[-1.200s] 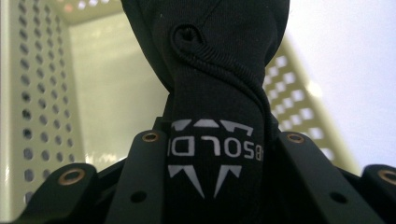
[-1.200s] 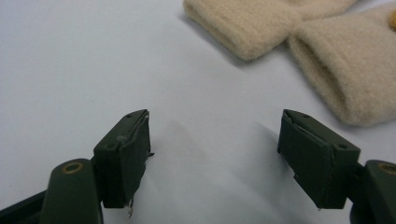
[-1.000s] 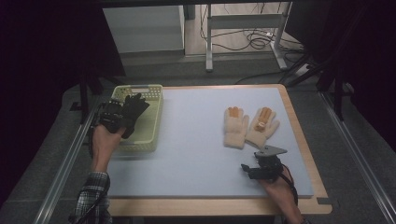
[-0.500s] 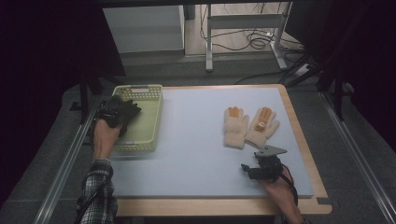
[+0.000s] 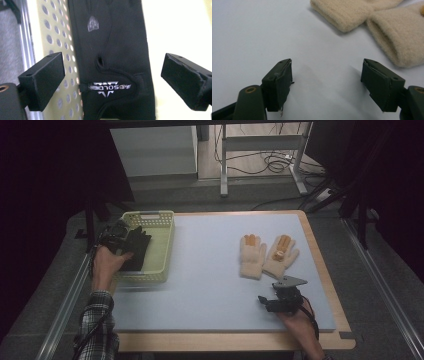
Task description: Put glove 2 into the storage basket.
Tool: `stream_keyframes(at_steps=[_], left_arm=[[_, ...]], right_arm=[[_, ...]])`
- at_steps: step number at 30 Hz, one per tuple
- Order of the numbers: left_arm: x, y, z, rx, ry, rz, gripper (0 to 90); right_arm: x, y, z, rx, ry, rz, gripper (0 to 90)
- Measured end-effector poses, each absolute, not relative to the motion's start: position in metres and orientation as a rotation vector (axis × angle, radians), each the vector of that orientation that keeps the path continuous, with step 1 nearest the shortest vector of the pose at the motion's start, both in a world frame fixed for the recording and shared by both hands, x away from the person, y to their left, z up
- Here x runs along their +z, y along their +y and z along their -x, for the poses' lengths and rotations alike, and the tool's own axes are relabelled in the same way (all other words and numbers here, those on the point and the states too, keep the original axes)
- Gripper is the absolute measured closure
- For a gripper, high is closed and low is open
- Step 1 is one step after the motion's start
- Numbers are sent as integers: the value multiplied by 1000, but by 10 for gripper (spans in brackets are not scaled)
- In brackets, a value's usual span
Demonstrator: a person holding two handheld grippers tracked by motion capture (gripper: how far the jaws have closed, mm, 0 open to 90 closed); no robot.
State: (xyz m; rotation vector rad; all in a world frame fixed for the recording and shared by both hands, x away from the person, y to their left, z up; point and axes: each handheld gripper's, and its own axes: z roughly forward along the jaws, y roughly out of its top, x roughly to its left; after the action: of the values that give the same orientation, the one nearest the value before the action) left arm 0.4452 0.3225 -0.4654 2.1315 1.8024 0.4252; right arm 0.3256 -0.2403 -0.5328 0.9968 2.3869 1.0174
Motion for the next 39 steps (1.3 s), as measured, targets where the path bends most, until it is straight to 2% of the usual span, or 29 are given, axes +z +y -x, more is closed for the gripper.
stream_keyframes(at_steps=[11,23,27,35,39], left_arm=[[-458,313,-415,434,1574,-2061,18],[-448,281,-381,535,1310,-2011,14],[-445,271,-370,492,1257,-1954,3],[-440,245,-344,497,1112,-1906,0],[-441,223,-328,475,1039,-1929,0]], right_arm=[[-533,-240,-326,1013,2390,-998,247],[-533,-240,-326,1015,2390,-1001,247],[-533,-240,-325,1014,2390,-1001,247],[-532,-240,-325,1015,2391,-1001,247],[-533,-240,-325,1015,2391,-1001,247]])
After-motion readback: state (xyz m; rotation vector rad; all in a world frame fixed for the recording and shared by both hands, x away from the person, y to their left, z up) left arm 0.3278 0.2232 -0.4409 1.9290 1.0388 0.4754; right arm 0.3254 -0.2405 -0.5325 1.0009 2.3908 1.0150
